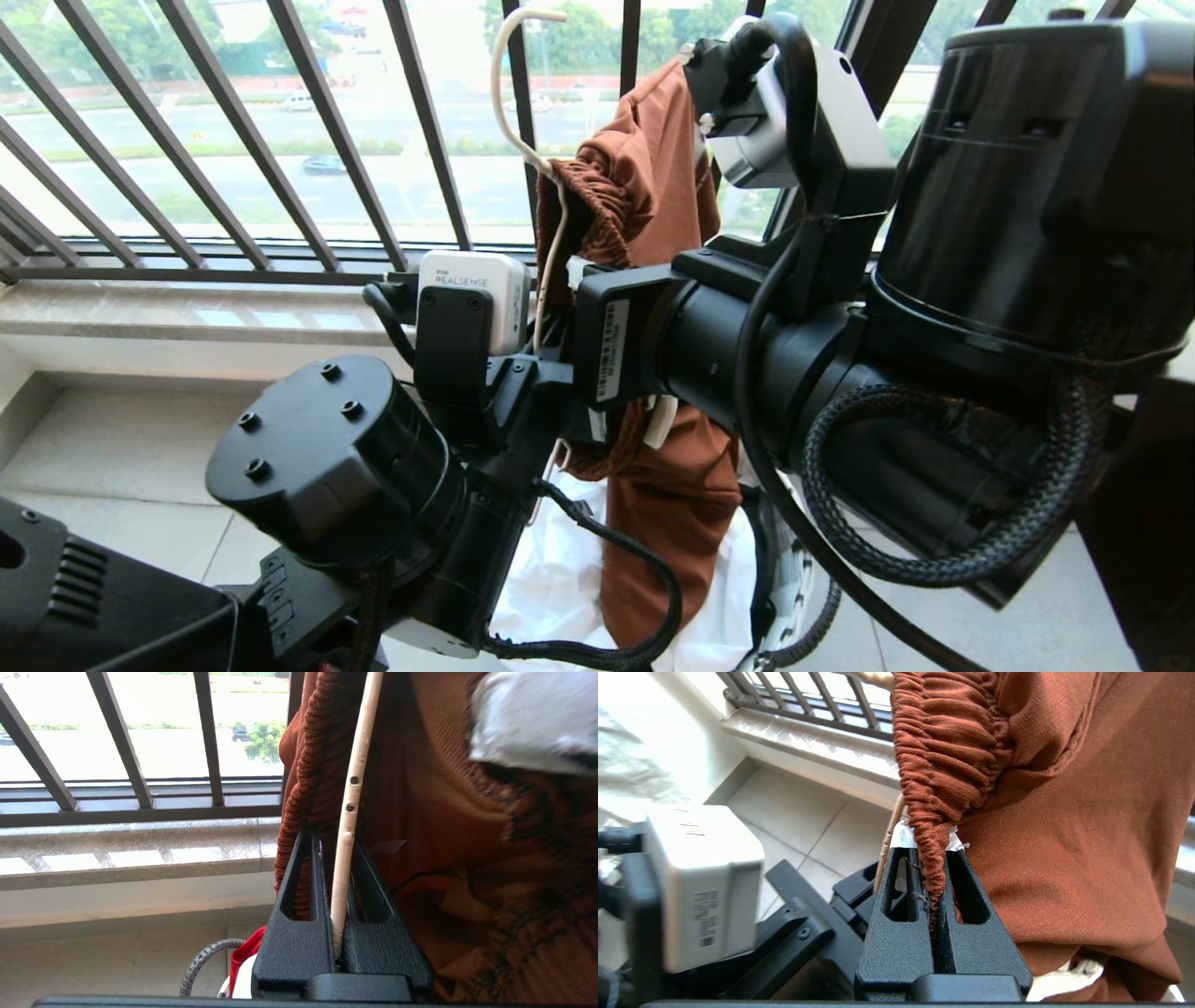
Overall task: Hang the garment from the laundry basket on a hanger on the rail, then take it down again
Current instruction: Hang the clothes on the clothes rack
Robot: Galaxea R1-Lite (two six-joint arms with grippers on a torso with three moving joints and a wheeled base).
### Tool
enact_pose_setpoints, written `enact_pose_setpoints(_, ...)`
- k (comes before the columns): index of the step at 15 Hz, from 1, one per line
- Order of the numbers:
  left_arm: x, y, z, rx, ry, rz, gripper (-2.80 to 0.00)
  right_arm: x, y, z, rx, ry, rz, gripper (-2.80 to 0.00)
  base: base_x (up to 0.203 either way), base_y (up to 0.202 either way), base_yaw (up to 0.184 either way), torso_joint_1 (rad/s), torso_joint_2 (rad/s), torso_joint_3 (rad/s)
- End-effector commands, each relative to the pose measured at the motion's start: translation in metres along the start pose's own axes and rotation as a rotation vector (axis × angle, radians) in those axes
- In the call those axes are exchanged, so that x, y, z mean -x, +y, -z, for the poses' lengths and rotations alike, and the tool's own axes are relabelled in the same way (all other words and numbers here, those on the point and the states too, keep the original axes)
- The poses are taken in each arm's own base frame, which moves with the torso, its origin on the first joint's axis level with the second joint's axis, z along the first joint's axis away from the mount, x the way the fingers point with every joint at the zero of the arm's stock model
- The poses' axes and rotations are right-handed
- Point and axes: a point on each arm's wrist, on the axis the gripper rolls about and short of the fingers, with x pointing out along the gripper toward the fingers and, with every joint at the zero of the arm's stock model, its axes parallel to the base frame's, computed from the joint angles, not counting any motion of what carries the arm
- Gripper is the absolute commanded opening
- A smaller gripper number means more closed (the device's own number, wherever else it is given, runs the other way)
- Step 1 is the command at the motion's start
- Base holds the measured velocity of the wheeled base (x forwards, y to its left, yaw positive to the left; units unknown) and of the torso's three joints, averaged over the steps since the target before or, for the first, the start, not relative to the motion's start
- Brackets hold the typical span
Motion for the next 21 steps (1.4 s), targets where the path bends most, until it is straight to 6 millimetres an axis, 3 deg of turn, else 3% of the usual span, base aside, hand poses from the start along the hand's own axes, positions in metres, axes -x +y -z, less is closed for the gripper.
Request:
enact_pose_setpoints(1,0.0,0.001,-0.003,0.016,-0.028,-0.009,-2.8,-0.007,0.002,0.011,0.038,-0.007,0.023,-2.8,0.0,0.0,0.0,0.0,0.0,0.0)
enact_pose_setpoints(7,-0.002,0.002,-0.009,0.03,-0.047,-0.016,-2.8,-0.007,0.001,0.012,0.044,-0.009,0.024,-2.8,0.0,0.0,0.0,0.0,0.0,0.0)
enact_pose_setpoints(8,-0.002,0.003,-0.009,0.029,-0.048,-0.019,-2.8,-0.007,0.001,0.011,0.042,-0.01,0.024,0.0,0.0,0.0,0.0,0.0,0.0,0.0)
enact_pose_setpoints(12,-0.003,0.005,-0.01,0.026,-0.052,-0.025,-2.8,-0.006,0.001,0.01,0.041,-0.014,0.025,0.0,0.0,0.0,0.0,0.0,0.0,0.0)
enact_pose_setpoints(15,-0.005,0.013,-0.016,0.011,-0.07,-0.05,-2.8,0.004,-0.004,-0.005,0.036,-0.049,0.025,0.0,0.0,0.0,0.0,0.0,0.0,0.0)
enact_pose_setpoints(18,-0.005,0.014,-0.019,0.011,-0.076,-0.052,-2.8,0.014,-0.02,-0.023,0.053,-0.095,0.064,0.0,0.0,0.0,0.0,0.0,0.0,0.0)
enact_pose_setpoints(21,-0.003,0.017,-0.023,0.019,-0.087,-0.052,-2.8,0.021,-0.033,-0.024,0.166,-0.085,0.1,0.0,0.0,0.0,0.0,0.0,0.0,0.0)
